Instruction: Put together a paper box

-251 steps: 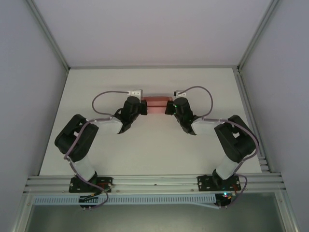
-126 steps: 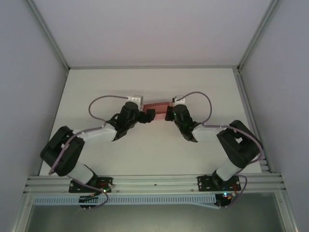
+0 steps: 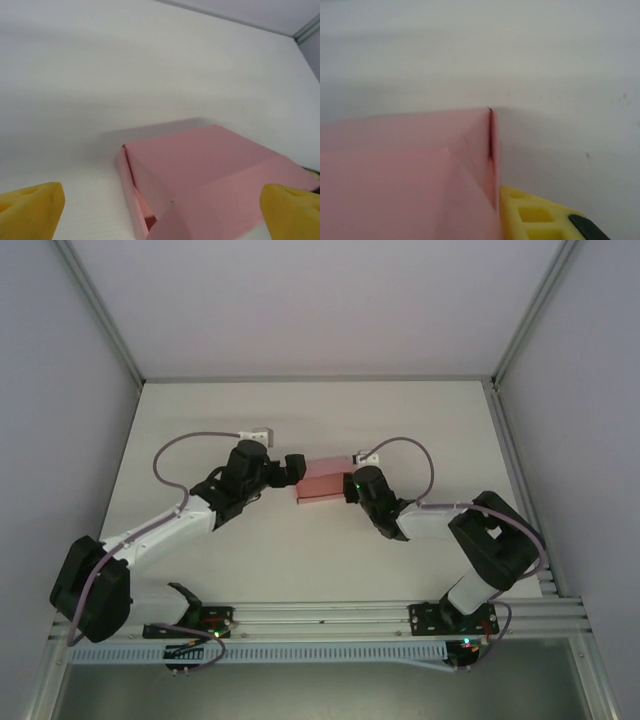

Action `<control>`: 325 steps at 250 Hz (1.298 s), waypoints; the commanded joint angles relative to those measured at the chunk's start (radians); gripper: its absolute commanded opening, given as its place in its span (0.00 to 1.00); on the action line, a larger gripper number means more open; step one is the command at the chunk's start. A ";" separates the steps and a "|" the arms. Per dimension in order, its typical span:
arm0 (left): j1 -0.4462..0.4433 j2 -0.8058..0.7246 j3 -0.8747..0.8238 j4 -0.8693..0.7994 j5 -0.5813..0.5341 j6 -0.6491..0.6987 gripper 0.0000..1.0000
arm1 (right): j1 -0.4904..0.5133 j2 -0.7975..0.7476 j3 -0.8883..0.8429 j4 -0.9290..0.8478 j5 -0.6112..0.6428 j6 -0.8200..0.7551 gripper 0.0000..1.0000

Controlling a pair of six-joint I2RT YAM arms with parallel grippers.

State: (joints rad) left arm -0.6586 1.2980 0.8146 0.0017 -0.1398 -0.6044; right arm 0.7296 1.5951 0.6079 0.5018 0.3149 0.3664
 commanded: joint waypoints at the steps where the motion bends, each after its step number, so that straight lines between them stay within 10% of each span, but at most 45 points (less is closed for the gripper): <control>1: 0.036 0.052 0.031 -0.043 0.041 -0.088 1.00 | 0.014 -0.040 -0.017 -0.065 0.028 0.006 0.22; 86: 0.108 0.299 0.080 0.077 0.270 -0.125 0.98 | 0.030 -0.108 -0.059 -0.129 0.030 0.048 0.37; 179: 0.122 0.421 0.014 0.156 0.362 -0.113 0.76 | 0.027 -0.420 -0.175 -0.396 0.086 0.103 1.00; 325: 0.191 0.506 -0.041 0.323 0.510 -0.143 0.29 | -0.184 -0.492 -0.141 -0.389 -0.272 0.211 1.00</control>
State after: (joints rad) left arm -0.4824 1.7721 0.8078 0.3305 0.3489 -0.7513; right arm 0.5907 1.0622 0.4404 0.0933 0.1825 0.5209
